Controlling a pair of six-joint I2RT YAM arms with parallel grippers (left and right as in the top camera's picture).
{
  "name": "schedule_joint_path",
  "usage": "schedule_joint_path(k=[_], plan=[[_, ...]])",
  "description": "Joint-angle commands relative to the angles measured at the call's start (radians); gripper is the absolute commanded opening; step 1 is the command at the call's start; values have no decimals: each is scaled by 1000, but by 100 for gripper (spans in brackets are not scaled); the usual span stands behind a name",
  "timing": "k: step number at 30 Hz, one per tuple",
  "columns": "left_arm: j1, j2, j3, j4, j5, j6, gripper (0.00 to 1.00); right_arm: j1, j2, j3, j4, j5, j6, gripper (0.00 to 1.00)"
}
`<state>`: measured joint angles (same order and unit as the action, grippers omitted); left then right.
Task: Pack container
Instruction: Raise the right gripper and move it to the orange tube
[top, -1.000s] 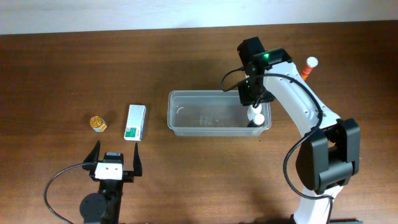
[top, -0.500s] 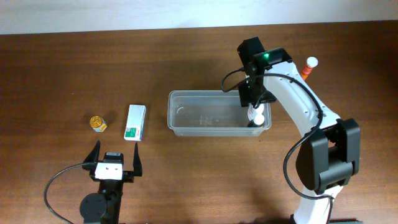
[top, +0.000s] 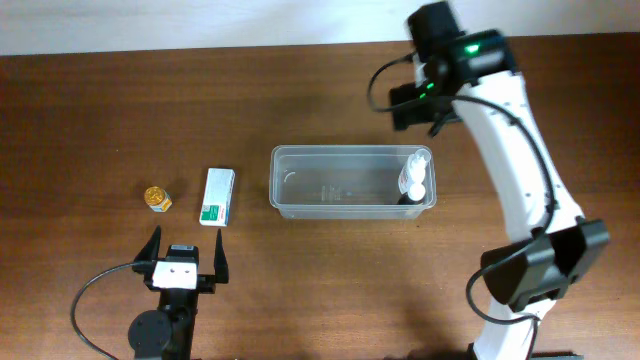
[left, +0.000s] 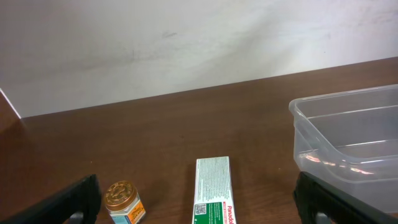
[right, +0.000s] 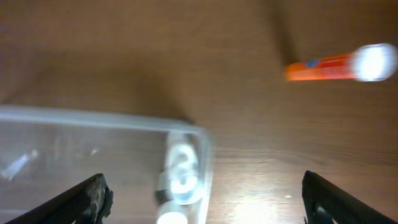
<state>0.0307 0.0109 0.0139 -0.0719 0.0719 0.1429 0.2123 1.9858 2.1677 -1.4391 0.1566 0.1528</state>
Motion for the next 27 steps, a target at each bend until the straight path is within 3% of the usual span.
schedule_joint_path(k=[1,5,13,27], plan=[[6,-6,-5,-3,11,16,99,-105,-29,43,-17,30,-6,95],[6,-6,-5,-3,11,16,99,-210,-13,43,-14,-75,-68,97],[6,-6,-5,-3,11,16,99,-309,14,43,100,-76,-5,100],[6,-6,-5,-3,11,16,99,-324,186,42,169,-93,6,99]])
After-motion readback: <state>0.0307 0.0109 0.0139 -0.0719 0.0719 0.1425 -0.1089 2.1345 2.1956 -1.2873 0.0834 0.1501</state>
